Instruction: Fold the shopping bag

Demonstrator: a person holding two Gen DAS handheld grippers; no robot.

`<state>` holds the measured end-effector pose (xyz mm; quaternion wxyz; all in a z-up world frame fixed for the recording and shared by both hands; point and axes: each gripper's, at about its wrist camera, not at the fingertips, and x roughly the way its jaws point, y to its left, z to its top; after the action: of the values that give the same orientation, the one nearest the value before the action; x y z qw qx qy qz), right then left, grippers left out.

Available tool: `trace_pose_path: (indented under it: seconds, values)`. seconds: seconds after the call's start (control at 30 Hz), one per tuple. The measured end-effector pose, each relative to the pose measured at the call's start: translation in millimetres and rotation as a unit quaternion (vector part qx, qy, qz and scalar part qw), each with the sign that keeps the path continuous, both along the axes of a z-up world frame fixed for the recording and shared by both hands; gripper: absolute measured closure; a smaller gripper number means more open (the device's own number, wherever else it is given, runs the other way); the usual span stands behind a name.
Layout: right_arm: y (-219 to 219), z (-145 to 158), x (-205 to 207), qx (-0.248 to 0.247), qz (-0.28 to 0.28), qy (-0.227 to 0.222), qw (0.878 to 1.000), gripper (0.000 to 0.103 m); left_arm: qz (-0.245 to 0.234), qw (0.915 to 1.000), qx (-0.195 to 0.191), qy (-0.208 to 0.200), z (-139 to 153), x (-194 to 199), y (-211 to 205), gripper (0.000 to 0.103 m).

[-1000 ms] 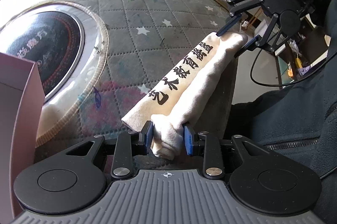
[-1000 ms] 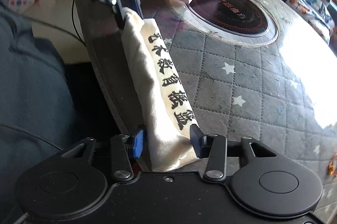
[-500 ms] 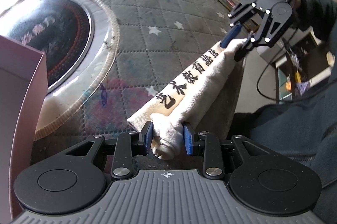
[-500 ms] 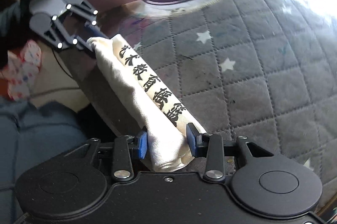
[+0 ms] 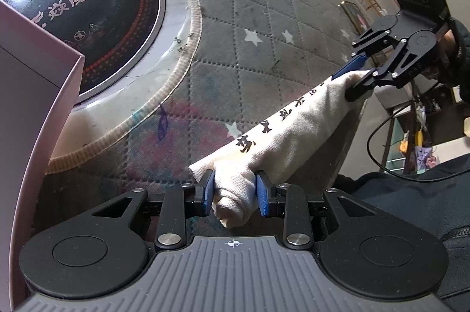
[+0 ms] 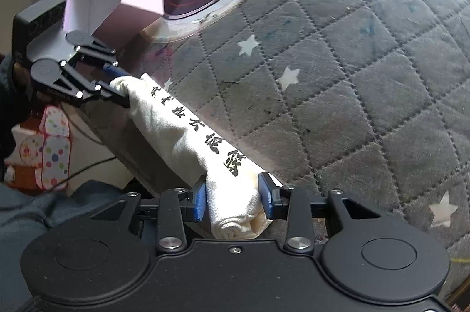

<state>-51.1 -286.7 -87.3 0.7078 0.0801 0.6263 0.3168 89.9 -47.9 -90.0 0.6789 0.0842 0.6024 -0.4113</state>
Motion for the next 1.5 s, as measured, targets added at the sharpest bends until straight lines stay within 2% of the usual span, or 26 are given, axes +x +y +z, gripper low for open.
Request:
trace_pose_path:
  seconds: [0.2,0.33,0.63,0.8,0.93,1.07,1.33,1.5]
  values:
    - [-0.3,0.4,1.6,-0.011,-0.021,0.006,1.0,0.066,0.019,0.9996,0.019,0.012,-2.8,3.7,-4.0,0.071]
    - [4.6,4.8,-3.0,-0.027,-0.021,-0.014,0.999,0.066,0.028,0.999,0.031,0.014,-3.0,4.2,-7.9,0.071]
    - [19.9,38.3,-25.0,-0.073,0.015,-0.126,0.989,0.063,0.04,0.9984,0.037,0.008,-2.6,1.3,-9.4,0.071]
    - [32.7,66.3,-35.2,-0.054,0.034,-0.172,0.983,0.063,0.041,0.9984,0.037,0.006,-2.6,0.7,-9.5,0.071]
    - [61.7,60.4,-37.0,-0.049,0.07,-0.17,0.982,0.066,0.041,0.9986,0.034,0.001,-2.8,-0.8,-9.0,0.071]
    - [86.7,46.9,-28.0,-0.051,0.081,-0.143,0.985,0.07,0.041,0.9987,0.029,-0.002,-3.1,-1.5,-7.6,0.071]
    - [107.1,26.4,-15.7,-0.097,0.069,-0.114,0.986,0.076,0.042,0.9989,0.018,-0.007,-3.8,-2.8,-4.3,0.071]
    - [116.2,24.0,-17.7,-0.121,0.082,-0.113,0.983,0.076,0.05,0.9986,0.014,-0.01,-4.3,-4.3,-3.1,0.071]
